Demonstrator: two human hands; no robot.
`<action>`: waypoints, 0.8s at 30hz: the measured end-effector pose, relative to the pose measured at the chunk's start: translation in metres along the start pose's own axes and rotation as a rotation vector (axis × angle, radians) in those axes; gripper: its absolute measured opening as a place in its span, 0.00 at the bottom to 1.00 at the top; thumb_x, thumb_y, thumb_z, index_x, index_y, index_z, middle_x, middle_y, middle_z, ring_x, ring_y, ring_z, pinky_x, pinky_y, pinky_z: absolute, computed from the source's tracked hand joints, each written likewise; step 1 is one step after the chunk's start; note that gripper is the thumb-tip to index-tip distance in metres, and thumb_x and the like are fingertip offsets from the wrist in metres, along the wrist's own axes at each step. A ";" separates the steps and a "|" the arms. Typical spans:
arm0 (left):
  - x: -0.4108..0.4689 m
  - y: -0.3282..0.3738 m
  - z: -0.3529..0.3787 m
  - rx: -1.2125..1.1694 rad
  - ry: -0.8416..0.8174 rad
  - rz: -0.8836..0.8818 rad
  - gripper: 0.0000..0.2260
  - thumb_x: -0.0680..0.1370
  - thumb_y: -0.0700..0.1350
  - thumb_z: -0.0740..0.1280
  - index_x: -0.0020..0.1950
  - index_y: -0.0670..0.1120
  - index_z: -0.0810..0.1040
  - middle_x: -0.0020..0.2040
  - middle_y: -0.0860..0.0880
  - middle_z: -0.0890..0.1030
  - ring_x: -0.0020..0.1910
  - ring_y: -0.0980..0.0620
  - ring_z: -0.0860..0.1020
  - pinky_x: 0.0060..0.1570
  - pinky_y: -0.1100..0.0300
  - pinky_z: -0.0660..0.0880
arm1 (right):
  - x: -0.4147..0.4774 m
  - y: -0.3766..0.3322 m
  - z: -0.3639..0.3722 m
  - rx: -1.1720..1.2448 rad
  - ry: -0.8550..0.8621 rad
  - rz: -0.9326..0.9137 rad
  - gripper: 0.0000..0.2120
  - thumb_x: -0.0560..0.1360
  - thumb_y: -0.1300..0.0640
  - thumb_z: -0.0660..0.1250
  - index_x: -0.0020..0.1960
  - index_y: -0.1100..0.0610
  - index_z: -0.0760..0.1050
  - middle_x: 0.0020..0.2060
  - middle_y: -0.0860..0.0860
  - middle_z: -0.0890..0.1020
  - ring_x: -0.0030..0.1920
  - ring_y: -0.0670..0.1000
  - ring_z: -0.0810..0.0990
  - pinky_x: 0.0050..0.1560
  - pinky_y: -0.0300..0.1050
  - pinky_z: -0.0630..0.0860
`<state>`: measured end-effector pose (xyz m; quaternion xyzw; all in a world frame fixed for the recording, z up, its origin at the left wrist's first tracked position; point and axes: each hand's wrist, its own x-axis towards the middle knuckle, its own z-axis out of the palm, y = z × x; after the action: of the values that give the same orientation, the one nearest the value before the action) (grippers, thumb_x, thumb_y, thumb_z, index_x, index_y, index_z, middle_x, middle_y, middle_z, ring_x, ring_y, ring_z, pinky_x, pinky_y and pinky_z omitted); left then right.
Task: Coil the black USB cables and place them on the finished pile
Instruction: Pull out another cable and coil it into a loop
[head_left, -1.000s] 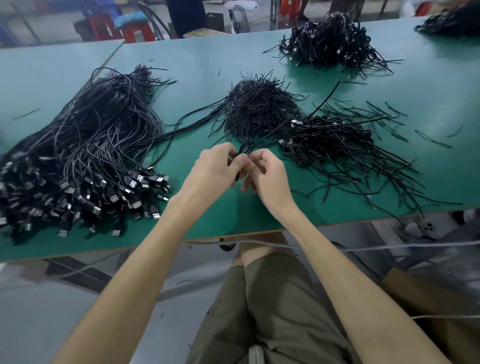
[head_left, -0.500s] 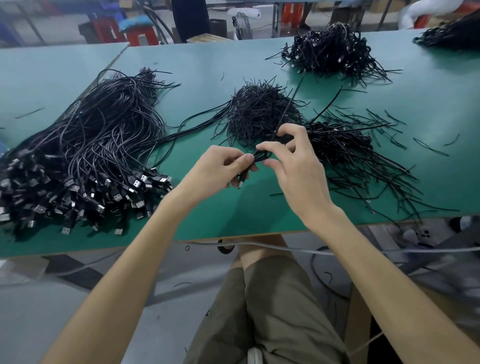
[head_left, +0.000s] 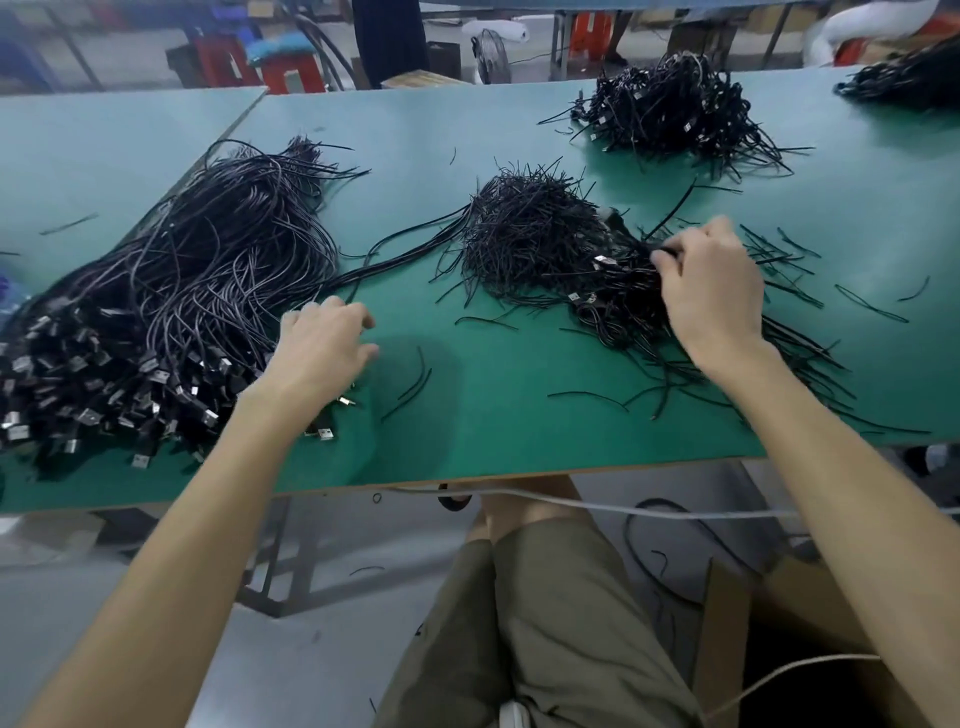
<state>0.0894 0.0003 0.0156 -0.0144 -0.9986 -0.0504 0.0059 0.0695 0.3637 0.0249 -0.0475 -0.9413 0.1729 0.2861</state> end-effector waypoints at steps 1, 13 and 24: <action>0.000 -0.005 0.001 0.026 -0.035 -0.019 0.17 0.81 0.52 0.70 0.67 0.47 0.77 0.63 0.44 0.78 0.64 0.41 0.74 0.67 0.43 0.65 | 0.003 0.008 0.002 -0.043 -0.048 0.047 0.15 0.83 0.53 0.65 0.57 0.65 0.79 0.55 0.61 0.77 0.43 0.57 0.77 0.46 0.48 0.73; -0.017 -0.015 -0.003 -0.196 0.072 -0.037 0.07 0.77 0.48 0.75 0.49 0.46 0.85 0.46 0.48 0.84 0.47 0.46 0.81 0.52 0.48 0.79 | -0.019 -0.004 0.013 0.013 -0.045 0.076 0.17 0.82 0.57 0.64 0.68 0.61 0.66 0.64 0.61 0.69 0.43 0.61 0.78 0.41 0.51 0.72; -0.016 -0.023 -0.016 -0.001 -0.121 -0.114 0.04 0.80 0.44 0.70 0.51 0.47 0.84 0.47 0.49 0.84 0.46 0.47 0.81 0.50 0.52 0.78 | -0.055 -0.032 0.011 0.081 -0.128 -0.167 0.12 0.83 0.60 0.62 0.65 0.62 0.71 0.60 0.58 0.71 0.42 0.59 0.80 0.41 0.56 0.80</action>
<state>0.1047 -0.0247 0.0293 0.0394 -0.9963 -0.0502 -0.0572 0.1096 0.3202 -0.0016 0.0540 -0.9506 0.1889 0.2404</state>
